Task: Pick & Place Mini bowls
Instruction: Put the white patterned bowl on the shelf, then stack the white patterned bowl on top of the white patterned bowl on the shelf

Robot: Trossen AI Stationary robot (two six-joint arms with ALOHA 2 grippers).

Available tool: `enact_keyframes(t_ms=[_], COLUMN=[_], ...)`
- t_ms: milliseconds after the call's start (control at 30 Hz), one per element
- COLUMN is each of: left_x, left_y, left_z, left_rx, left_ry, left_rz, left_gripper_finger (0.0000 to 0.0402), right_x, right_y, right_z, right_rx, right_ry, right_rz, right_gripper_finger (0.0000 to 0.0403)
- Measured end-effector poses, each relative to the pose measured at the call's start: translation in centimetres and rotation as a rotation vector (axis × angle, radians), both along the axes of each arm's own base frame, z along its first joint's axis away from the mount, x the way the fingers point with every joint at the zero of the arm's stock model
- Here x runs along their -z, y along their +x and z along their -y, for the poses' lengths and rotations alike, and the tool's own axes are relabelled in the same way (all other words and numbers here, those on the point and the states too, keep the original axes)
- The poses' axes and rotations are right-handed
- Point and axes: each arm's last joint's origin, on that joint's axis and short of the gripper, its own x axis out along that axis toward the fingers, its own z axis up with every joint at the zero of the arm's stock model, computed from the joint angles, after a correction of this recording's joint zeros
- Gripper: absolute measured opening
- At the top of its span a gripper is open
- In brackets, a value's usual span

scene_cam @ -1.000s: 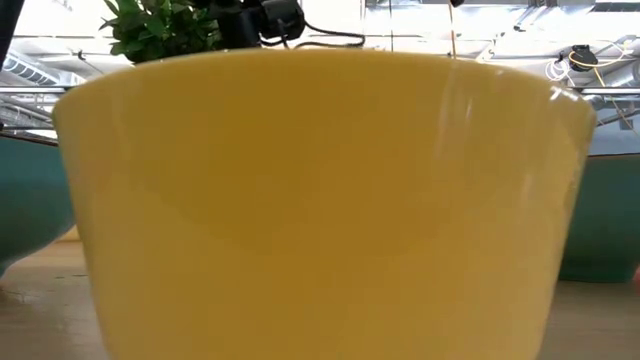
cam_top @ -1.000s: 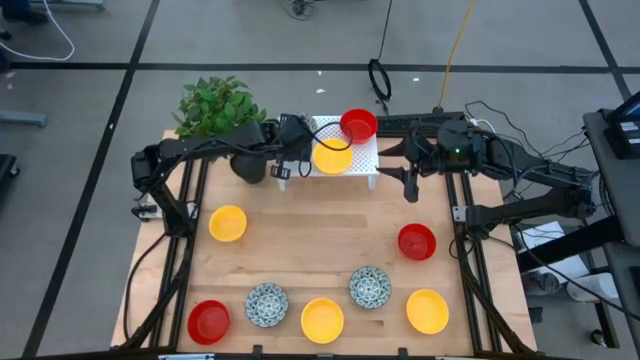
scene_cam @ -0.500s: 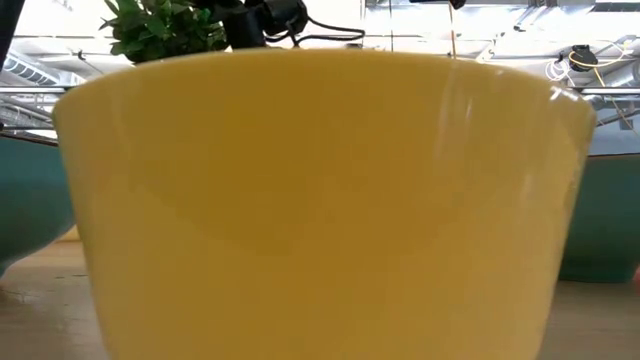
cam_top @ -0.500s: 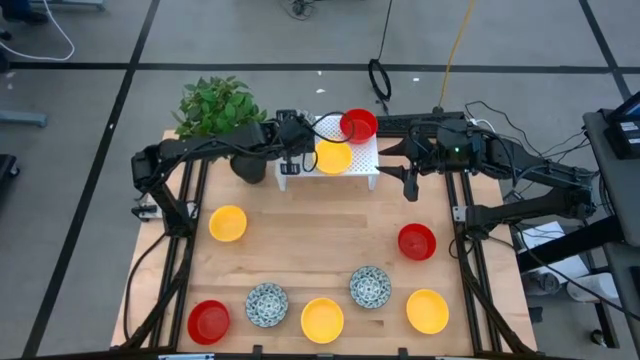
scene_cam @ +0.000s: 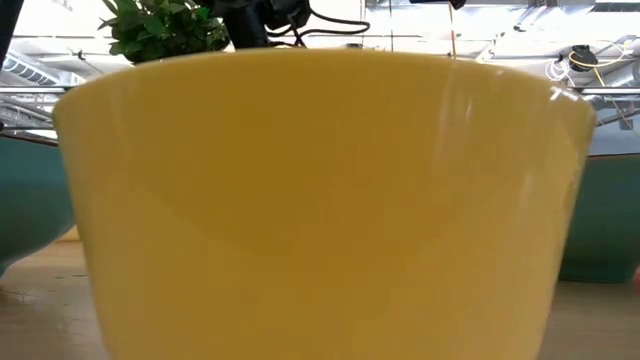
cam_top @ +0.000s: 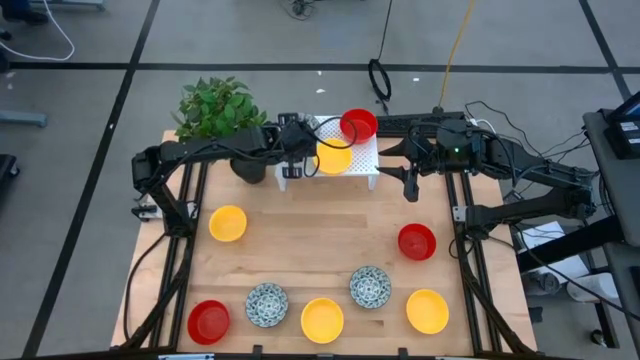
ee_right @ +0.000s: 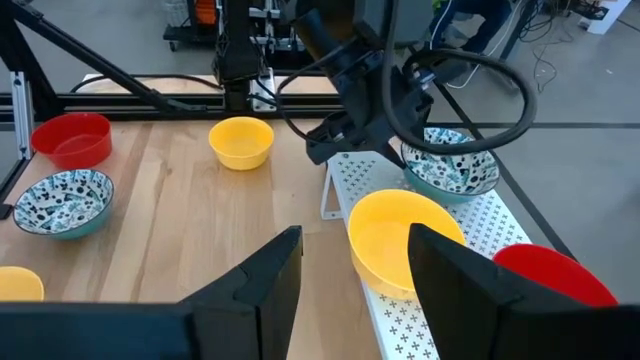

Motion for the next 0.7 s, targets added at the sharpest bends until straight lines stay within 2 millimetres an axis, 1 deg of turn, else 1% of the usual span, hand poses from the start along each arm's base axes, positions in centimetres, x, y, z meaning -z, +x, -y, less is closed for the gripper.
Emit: enact_keyframes(t_ms=[167, 300, 433, 567, 633, 700], left_x=[-0.4, -1.5, -2.4, -3.1, -3.4, -3.6], left_y=[-0.1, -0.3, -0.3, -0.3, -0.2, -0.2], left_z=[0.4, 1.8, 3.7, 6.1, 7.5, 9.0], left_rx=[-0.057, -0.055, -0.019, -0.002, -0.007, -0.001], left_ry=[0.082, 0.139, 0.157, 0.131, 0.093, 0.0], left_rz=[-0.011, 0.007, 0.037, 0.114, 0.178, 0.262], left_gripper_finger=[0.0186, 0.0206, 0.0209, 0.0209, 0.0209, 0.0209], right_x=[0.0, 0.0, 0.0, 0.0, 0.0, 0.0], right_y=[0.0, 0.0, 0.0, 0.0, 0.0, 0.0], right_z=[0.0, 0.0, 0.0, 0.0, 0.0, 0.0], right_rx=[0.0, 0.0, -0.001, -0.001, -0.001, -0.001], right_ry=[0.0, 0.0, 0.0, -0.001, 0.0, 0.0], right_rz=[0.0, 0.0, 0.0, 0.0, 0.0, 0.0], right_gripper_finger=[0.0171, 0.0171, 0.0171, 0.0171, 0.0171, 0.0171])
